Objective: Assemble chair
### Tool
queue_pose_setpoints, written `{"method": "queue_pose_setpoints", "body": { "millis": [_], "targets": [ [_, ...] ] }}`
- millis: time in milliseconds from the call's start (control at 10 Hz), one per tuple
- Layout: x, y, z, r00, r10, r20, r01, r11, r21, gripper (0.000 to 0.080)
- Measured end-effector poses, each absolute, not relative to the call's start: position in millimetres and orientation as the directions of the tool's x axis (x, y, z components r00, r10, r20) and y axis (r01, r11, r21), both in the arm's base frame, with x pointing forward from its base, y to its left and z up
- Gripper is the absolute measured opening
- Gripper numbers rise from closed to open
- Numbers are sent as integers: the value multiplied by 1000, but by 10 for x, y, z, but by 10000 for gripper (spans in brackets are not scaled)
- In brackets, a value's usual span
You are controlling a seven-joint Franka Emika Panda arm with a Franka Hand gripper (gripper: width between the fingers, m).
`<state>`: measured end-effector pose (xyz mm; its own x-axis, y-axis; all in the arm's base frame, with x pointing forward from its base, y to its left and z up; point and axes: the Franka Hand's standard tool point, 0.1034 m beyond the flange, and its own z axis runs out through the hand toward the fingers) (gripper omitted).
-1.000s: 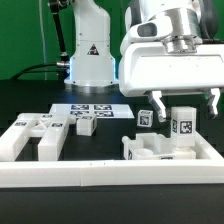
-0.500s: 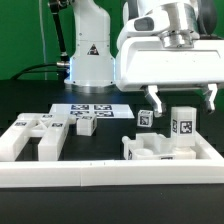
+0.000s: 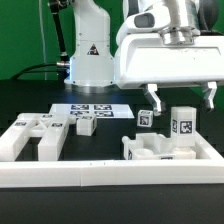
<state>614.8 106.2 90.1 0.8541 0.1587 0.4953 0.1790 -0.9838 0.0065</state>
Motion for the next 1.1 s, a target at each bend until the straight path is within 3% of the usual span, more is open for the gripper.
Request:
{"method": "queue_pose_setpoints", "body": {
  "millis": [500,700,1100],
  "targets": [
    [6107,1143,806,975,177,133,187,-980,-67,649],
    [6077,1156,807,982,183,51,187,-979,-82,649],
    [6114,1108,819,981,180,71,185,-980,-78,649]
  ]
}}
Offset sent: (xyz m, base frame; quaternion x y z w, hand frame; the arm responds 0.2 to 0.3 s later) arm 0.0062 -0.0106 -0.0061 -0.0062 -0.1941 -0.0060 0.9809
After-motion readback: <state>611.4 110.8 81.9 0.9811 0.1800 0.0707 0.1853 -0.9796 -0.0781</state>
